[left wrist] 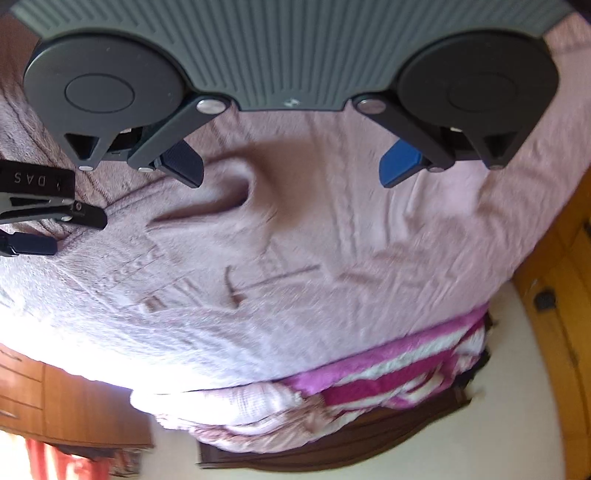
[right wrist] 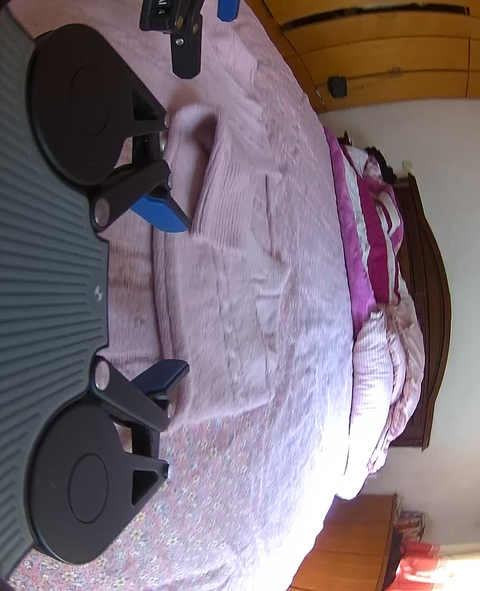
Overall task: Fold small clothes
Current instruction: 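Move the left gripper to the other sleeve cuff and close on it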
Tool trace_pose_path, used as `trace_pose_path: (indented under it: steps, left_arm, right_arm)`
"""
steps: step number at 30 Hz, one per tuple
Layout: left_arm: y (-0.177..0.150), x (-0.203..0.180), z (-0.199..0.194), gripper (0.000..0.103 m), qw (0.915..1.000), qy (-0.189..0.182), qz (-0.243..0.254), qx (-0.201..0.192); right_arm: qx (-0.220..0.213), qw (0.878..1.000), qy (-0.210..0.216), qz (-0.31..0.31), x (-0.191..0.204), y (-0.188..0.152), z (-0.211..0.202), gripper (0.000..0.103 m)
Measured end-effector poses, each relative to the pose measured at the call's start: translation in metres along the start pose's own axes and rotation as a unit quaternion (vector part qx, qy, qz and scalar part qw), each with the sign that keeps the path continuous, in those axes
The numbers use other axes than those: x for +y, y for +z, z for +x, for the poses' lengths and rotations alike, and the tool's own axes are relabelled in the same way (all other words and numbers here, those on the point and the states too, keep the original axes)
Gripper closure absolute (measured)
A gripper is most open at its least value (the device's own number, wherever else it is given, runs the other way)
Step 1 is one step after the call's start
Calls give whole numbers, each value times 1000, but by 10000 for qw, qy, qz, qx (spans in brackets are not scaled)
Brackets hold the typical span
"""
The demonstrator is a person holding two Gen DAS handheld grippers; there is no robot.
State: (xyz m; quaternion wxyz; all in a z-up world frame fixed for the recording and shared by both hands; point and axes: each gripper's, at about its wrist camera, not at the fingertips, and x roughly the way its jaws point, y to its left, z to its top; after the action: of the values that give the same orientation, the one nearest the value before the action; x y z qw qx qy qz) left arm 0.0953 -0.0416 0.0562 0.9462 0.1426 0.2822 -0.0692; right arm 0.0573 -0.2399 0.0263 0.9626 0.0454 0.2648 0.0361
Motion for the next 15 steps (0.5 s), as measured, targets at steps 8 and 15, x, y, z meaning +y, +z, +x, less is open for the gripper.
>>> trace_pose_path:
  steps: [8,15]
  left_arm:
    - [5,-37,28,14,9941,-155,1040,-275]
    - [-1,-68,42,38,9767,-252,2051,-583]
  right_arm:
    - [129,9998,-53,127,-5,-11,19,21]
    - [178,9995,68,251,-7,-16,27,16]
